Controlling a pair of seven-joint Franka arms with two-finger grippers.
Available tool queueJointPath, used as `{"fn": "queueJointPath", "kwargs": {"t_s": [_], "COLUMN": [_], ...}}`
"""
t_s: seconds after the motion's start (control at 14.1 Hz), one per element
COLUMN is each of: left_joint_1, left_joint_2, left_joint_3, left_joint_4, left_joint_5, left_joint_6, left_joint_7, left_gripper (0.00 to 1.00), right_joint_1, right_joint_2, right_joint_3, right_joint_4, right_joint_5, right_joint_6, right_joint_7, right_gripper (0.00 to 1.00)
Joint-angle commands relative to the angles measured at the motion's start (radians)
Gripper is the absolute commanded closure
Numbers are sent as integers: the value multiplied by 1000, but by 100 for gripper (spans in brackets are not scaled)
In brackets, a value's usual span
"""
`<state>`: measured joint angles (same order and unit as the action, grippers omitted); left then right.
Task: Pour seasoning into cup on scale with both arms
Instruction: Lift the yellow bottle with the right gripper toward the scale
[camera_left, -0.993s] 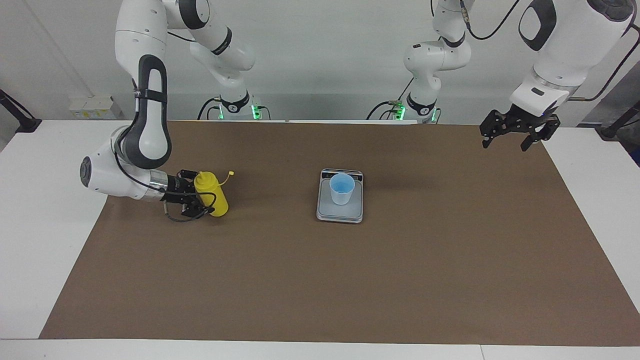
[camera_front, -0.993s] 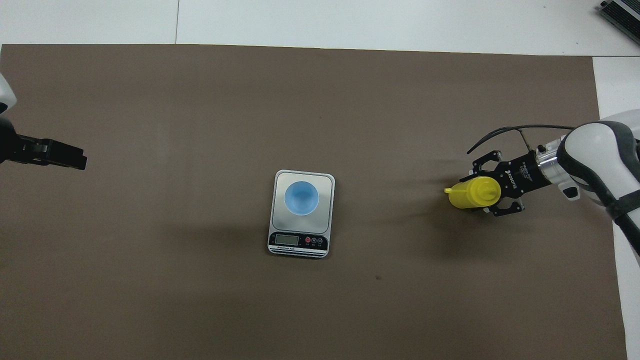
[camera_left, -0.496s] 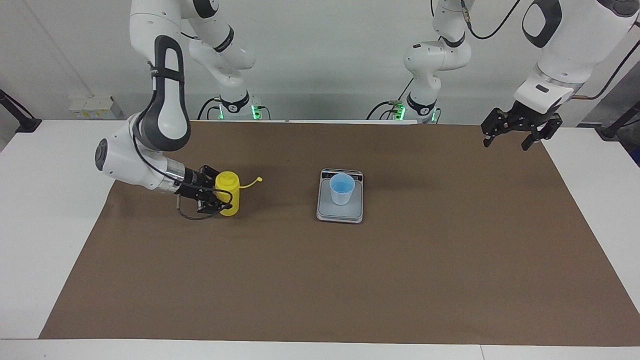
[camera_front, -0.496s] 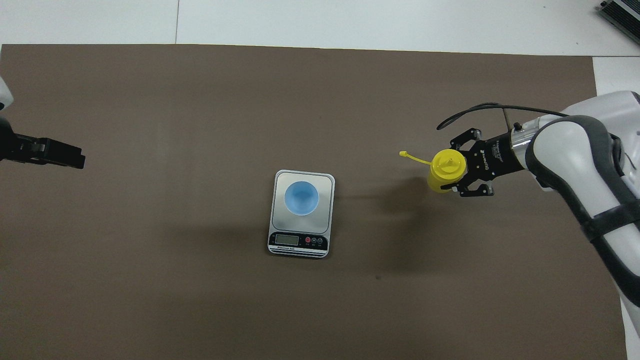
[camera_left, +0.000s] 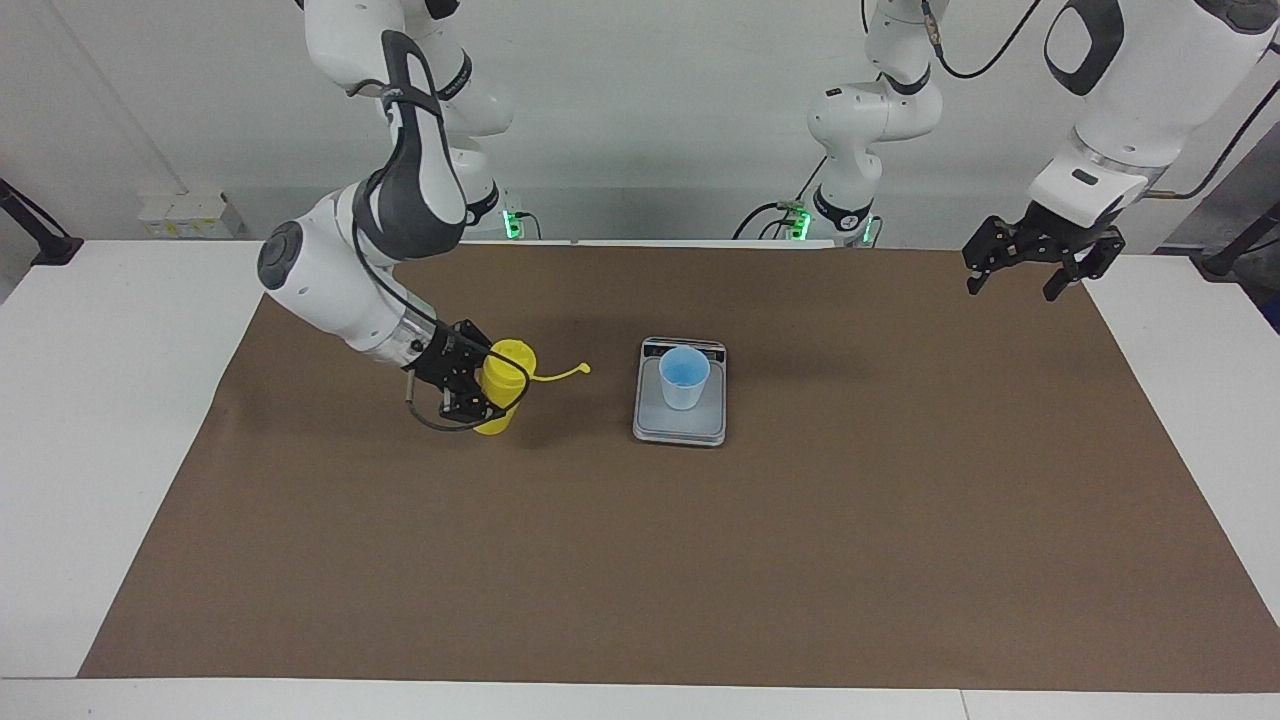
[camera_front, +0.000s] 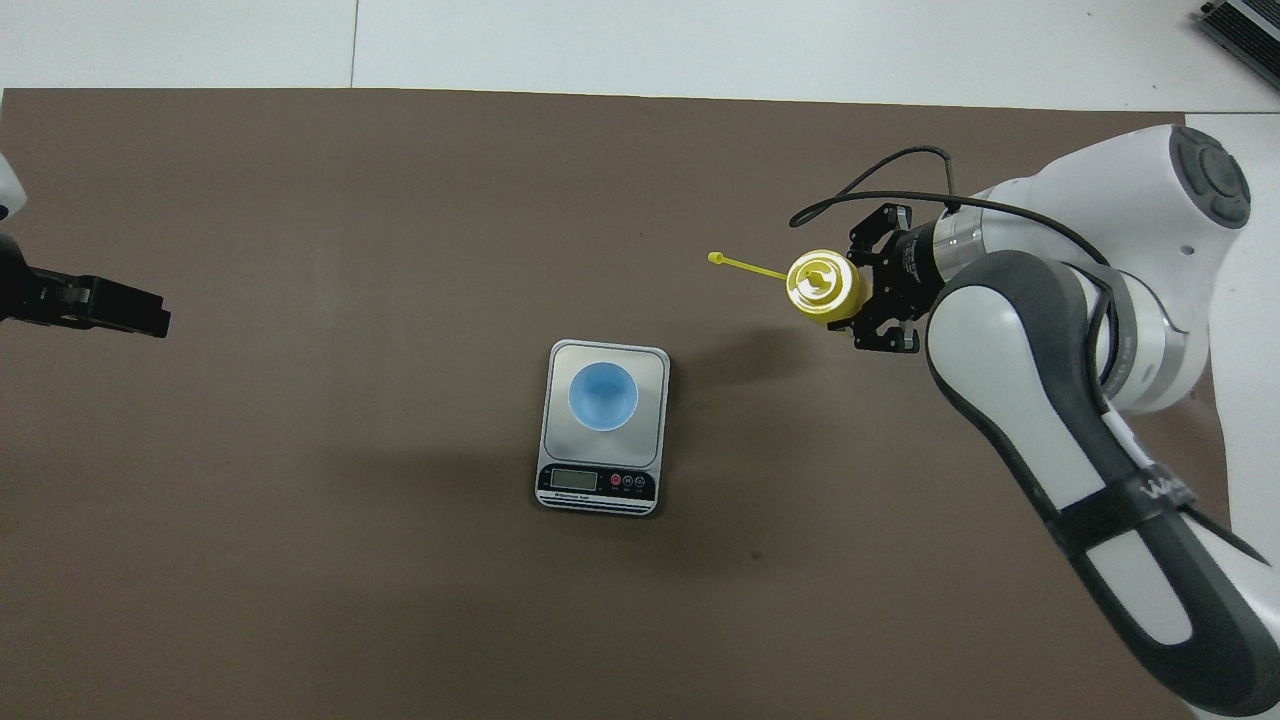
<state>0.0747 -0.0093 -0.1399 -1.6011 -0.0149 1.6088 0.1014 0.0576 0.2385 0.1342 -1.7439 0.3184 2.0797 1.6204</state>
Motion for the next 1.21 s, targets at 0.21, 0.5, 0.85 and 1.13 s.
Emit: {"fn": "queueJointPath", "kwargs": {"t_s": [0.21, 0.5, 0.85, 1.13], "left_joint_1": [17, 17, 17, 17], "left_joint_2": [-12, -14, -14, -14], "left_joint_3": [-7, -7, -7, -7], "left_joint_4": [-10, -10, -10, -10], "left_joint_5": [-10, -10, -10, -10], "left_joint_6": [0, 0, 2, 3], "left_joint_7": [17, 17, 18, 20], "left_gripper": [0, 0, 0, 0], "right_joint_1": [135, 198, 241, 254], "right_joint_2": [48, 54, 50, 44], "right_joint_3": [-1, 1, -1, -1], "right_joint_4": [12, -37, -144, -178], "right_joint_5": [-255, -413, -649, -857], "right_joint_6": [356, 506, 758, 784], "right_joint_7": [141, 139, 139, 144], "right_gripper": [100, 100, 100, 100]}}
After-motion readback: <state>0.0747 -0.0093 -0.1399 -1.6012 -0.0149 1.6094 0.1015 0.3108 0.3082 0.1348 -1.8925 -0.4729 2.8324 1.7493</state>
